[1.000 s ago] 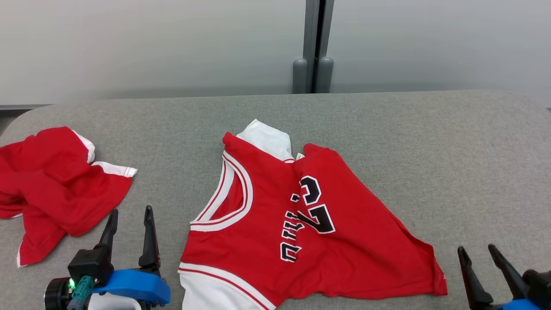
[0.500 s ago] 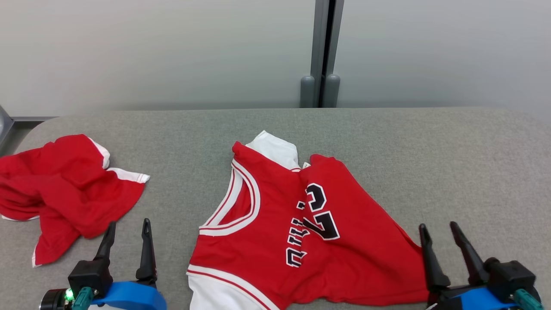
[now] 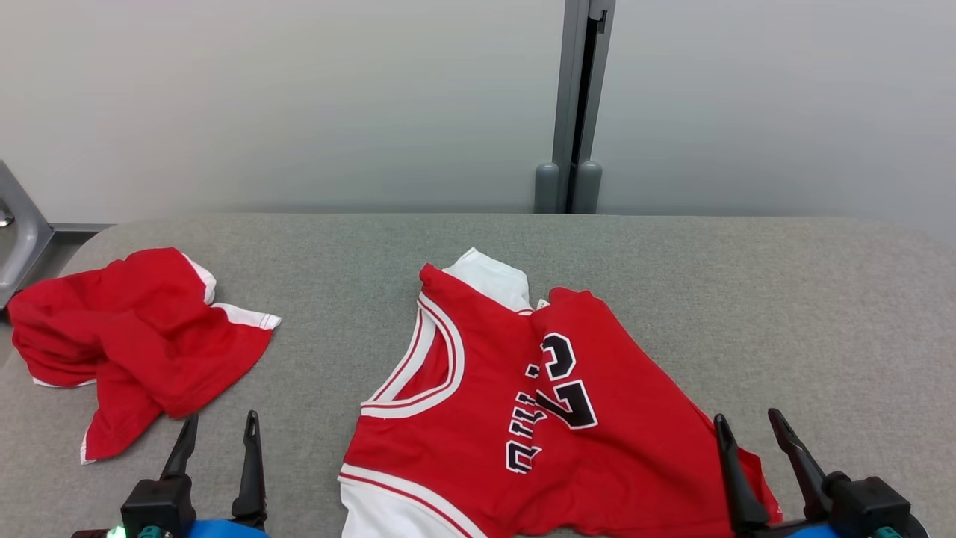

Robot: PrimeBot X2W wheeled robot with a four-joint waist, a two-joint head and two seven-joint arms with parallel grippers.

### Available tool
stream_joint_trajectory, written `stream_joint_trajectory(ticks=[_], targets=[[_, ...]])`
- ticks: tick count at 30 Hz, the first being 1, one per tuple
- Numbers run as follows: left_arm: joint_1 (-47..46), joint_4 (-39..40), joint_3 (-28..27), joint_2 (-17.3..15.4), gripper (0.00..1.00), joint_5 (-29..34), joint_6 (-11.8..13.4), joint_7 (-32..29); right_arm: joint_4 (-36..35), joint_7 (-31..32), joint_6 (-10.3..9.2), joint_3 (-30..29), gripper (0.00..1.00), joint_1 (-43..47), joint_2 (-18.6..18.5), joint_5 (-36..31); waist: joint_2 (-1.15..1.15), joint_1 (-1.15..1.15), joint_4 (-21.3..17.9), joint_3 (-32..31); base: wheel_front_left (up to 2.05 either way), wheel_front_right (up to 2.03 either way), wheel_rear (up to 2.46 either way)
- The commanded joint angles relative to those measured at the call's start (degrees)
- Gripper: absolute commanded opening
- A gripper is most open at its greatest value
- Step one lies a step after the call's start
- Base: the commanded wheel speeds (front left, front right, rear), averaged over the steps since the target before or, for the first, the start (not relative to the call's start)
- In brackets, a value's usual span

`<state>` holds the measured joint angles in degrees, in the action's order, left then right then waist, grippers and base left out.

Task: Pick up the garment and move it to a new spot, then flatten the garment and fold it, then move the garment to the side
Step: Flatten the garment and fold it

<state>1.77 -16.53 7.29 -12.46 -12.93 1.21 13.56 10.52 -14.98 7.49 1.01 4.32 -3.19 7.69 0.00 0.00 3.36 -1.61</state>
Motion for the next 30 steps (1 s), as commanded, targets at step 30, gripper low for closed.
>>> stream_joint_trajectory(ticks=[30], targets=[[3.5,1.6,4.8,0.1,1.0,-0.7,-1.2,-3.1,5.7,2.0,0.01,-3.0,1.0,2.3,-0.4,-2.4,0.0,0.0,0.6,0.0,0.0,0.0,0.0]])
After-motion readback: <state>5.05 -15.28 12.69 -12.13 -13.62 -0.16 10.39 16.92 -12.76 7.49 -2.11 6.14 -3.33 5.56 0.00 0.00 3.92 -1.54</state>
